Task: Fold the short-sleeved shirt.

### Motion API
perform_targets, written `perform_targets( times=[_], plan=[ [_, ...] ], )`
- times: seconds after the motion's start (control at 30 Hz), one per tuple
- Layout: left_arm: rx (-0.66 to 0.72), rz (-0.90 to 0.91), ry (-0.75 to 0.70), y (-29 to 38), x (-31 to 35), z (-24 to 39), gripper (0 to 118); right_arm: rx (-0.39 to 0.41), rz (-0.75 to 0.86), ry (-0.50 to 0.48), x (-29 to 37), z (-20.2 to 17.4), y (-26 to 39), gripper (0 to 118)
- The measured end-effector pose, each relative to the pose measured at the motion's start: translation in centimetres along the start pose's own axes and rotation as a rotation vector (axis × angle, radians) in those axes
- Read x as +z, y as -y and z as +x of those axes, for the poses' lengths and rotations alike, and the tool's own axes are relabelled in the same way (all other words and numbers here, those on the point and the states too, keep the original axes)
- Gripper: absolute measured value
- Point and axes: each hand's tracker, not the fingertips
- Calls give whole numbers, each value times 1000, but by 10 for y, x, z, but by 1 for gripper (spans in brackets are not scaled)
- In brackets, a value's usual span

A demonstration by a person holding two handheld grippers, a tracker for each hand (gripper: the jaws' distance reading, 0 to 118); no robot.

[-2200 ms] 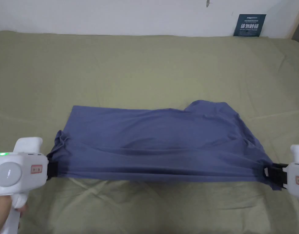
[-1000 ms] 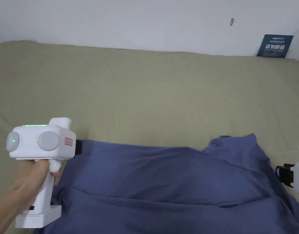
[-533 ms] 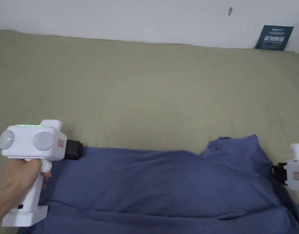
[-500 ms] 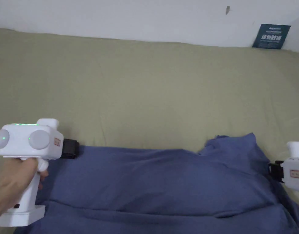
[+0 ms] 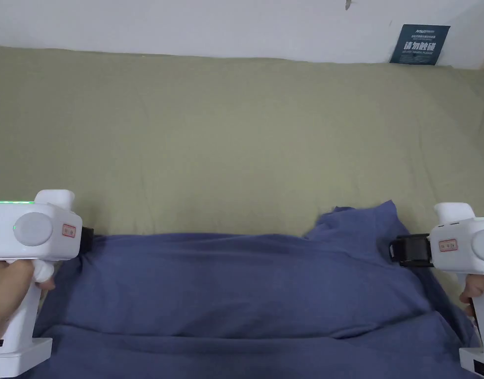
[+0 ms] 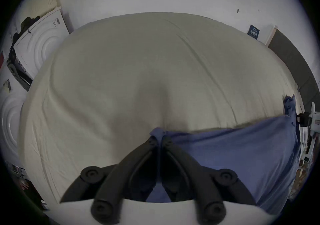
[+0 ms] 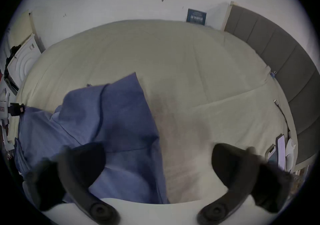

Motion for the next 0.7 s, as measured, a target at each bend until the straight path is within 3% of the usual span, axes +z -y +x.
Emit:
perform_targets(
  times=[0.03,0.07,0.13,0.17,0.2,0.23,0.37,0.57,0.7],
  plan=[
    [3,0,1,0,0,0,4,12,-6,4,-11,0,-1,97],
    [5,1,2,0,0,0,4,33,-22,18,-17,-2,-1,83],
    [14,2,6,0,1,-1,4,33,-24,15,-19,-3,0,42],
    [17,4,7,0,3,-1,4,-10,-10,-36,-17,-1,0,5],
    [17,4,8,0,5,-1,4,-24,7,1,-11,-3,-1,3],
    [18,6,10,1,8,-2,4,-24,52,-38,-4,-3,0,3],
    [36,39,18,7,34,-6,4,18,85,-39,30,-1,-1,3],
    [38,108,46,35,97,-19,4,-25,164,-88,96,15,22,3],
    [36,149,74,65,140,-29,4,-4,210,-109,139,17,53,3]
  ],
)
